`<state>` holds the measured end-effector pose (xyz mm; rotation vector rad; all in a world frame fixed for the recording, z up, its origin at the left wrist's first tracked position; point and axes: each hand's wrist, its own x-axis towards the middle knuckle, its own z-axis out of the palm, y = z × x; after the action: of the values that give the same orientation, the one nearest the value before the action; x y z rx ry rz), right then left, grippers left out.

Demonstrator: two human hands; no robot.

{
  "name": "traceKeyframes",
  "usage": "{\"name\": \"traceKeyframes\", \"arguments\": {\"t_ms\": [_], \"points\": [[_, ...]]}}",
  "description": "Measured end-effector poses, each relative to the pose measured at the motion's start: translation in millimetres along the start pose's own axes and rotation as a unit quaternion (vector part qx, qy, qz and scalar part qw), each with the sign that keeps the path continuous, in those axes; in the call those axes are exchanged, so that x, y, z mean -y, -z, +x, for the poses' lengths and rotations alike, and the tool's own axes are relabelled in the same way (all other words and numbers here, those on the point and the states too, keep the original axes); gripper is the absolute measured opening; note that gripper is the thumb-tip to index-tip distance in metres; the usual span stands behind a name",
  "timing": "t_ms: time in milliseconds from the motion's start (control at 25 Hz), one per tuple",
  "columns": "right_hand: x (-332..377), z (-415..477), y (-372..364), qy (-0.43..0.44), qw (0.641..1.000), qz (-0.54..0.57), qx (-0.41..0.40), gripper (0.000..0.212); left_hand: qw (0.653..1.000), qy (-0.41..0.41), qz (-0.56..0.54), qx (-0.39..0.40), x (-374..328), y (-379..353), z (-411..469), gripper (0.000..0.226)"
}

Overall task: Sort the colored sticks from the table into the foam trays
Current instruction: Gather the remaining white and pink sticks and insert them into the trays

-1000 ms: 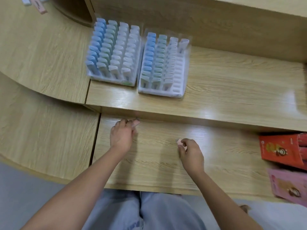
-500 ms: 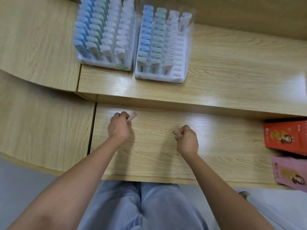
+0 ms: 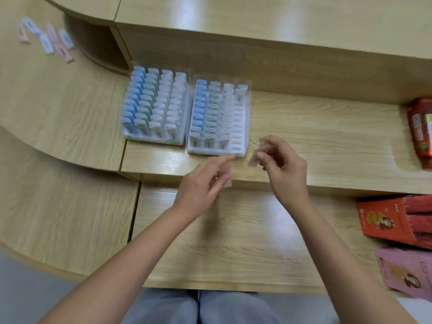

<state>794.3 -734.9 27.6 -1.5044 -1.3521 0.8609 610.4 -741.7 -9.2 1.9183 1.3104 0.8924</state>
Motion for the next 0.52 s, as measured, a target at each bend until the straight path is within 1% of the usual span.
{"name": "traceKeyframes", "arguments": {"t_ms": [40,120,200,320,440,520], "points": [[5,16,2,0.013,1.000,0.011,-0.002,0.023,0.999,-0.030,-0.005,-0.024,-9,1,16,0.035],[8,42,3,0.027,0.999,0.019,0.000,0.020,0.997,-0.053,-0.010,-0.059,-18,0,42,0.030],[6,59,2,0.026,0.999,0.027,0.016,0.019,0.993,-0.070,0.022,-0.088,-22,-3,60,0.027],[-1,70,-4,0.007,0.998,0.032,0.057,0.018,0.990,-0.082,0.056,-0.099,-17,-11,72,0.025],[-9,72,-10,0.002,0.998,-0.003,0.071,0.013,0.979,-0.135,0.108,-0.107,-3,-18,75,0.017],[-14,74,-11,0.024,0.996,-0.037,0.072,0.011,0.965,-0.173,0.158,-0.114,1,-20,76,0.012]]}}
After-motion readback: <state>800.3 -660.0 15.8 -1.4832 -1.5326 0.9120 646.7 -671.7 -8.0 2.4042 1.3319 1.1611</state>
